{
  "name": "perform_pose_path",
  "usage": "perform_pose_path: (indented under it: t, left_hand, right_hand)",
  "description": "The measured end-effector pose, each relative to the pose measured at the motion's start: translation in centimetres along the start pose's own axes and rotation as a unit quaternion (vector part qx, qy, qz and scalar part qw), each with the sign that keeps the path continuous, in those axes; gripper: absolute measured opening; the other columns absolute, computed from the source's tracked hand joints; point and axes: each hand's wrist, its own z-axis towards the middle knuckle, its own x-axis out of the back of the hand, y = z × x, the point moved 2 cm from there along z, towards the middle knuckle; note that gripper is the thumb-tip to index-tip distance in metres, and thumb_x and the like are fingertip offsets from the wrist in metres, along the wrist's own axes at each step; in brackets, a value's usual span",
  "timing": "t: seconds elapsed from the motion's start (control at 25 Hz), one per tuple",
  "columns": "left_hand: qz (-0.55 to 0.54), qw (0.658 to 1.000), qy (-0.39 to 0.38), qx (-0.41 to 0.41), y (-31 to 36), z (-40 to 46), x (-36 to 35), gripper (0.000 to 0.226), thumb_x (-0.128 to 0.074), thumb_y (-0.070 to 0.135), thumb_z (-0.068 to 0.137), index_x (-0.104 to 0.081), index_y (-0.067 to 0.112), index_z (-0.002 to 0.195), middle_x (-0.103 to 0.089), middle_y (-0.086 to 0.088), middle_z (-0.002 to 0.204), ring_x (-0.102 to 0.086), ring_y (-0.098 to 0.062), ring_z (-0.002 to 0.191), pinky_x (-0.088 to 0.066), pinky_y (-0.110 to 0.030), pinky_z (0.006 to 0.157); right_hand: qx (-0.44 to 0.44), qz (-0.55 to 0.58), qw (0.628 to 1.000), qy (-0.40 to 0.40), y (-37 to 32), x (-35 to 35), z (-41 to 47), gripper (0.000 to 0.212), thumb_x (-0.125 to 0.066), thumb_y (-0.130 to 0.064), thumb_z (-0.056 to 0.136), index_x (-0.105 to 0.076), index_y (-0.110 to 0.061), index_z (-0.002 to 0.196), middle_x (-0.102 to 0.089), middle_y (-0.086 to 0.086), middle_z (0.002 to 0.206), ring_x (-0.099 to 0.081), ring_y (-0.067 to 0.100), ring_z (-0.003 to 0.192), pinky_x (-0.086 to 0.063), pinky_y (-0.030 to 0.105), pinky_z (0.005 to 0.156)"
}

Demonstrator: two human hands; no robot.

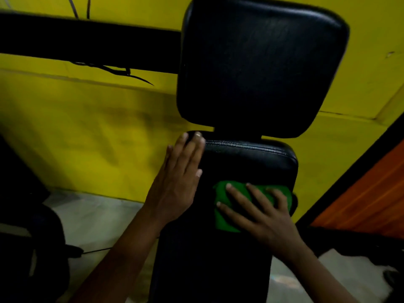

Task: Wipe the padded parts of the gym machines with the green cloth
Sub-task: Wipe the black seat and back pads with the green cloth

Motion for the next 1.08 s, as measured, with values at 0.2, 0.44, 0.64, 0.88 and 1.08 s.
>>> perform_pose_path:
  t: [0.2,0.44,0.64,0.88,1.08]
  left_hand:
    - [0.050,0.999,0.006,-0.019,2.0,-0.9,-1.6,0.060,-0.041,0.022,0.097,-0.018,0.005,0.151,-0.014,-0.011,0.159,-0.010,-0.030,0.147,-0.009,-0.046,0.119]
    - [0.079,0.996,0.032,-0.012,2.1,-1.0,-2.2,0.062,-0.043,0.023,0.098,-0.015,0.004,0.151,-0.013,-0.011,0.158,-0.008,-0.030,0.146,-0.005,-0.045,0.119]
    - [0.039,0.998,0.043,0.025,2.9,-3.4,-3.4,0.058,-0.041,0.021,0.099,-0.019,0.006,0.151,-0.014,-0.013,0.158,-0.006,-0.029,0.147,-0.004,-0.046,0.119]
    - [0.045,0.998,0.032,0.038,2.5,-7.1,-5.1,0.058,-0.042,0.021,0.099,-0.019,0.008,0.151,-0.015,-0.015,0.157,-0.006,-0.030,0.146,-0.007,-0.050,0.118]
    - [0.100,0.994,0.021,0.040,1.0,-9.3,-5.6,0.060,-0.040,0.026,0.101,-0.013,0.012,0.152,-0.007,-0.013,0.158,0.000,-0.028,0.147,0.000,-0.046,0.118]
  right_hand:
    - [-0.160,0.011,0.984,0.080,3.3,0.8,3.3,0.052,-0.059,-0.041,0.092,-0.042,-0.035,0.141,-0.036,0.004,0.150,-0.041,0.031,0.130,-0.032,0.045,0.097]
    - [-0.046,-0.005,0.999,-0.009,-0.4,-1.3,-4.2,0.048,-0.056,-0.035,0.093,-0.042,-0.037,0.140,-0.034,0.002,0.150,-0.042,0.030,0.128,-0.032,0.047,0.098]
    - [-0.139,0.014,0.986,0.096,2.6,0.0,-1.1,0.052,-0.062,-0.035,0.092,-0.041,-0.036,0.140,-0.034,0.003,0.147,-0.040,0.030,0.126,-0.031,0.044,0.094]
    - [-0.102,-0.002,0.995,0.003,-4.7,-3.4,-7.5,0.054,-0.062,-0.036,0.092,-0.042,-0.033,0.141,-0.031,0.002,0.151,-0.035,0.032,0.133,-0.029,0.047,0.101]
    - [-0.016,0.018,1.000,0.005,-3.5,-1.9,-6.0,0.051,-0.059,-0.035,0.092,-0.041,-0.033,0.140,-0.033,0.002,0.149,-0.038,0.034,0.129,-0.031,0.048,0.095]
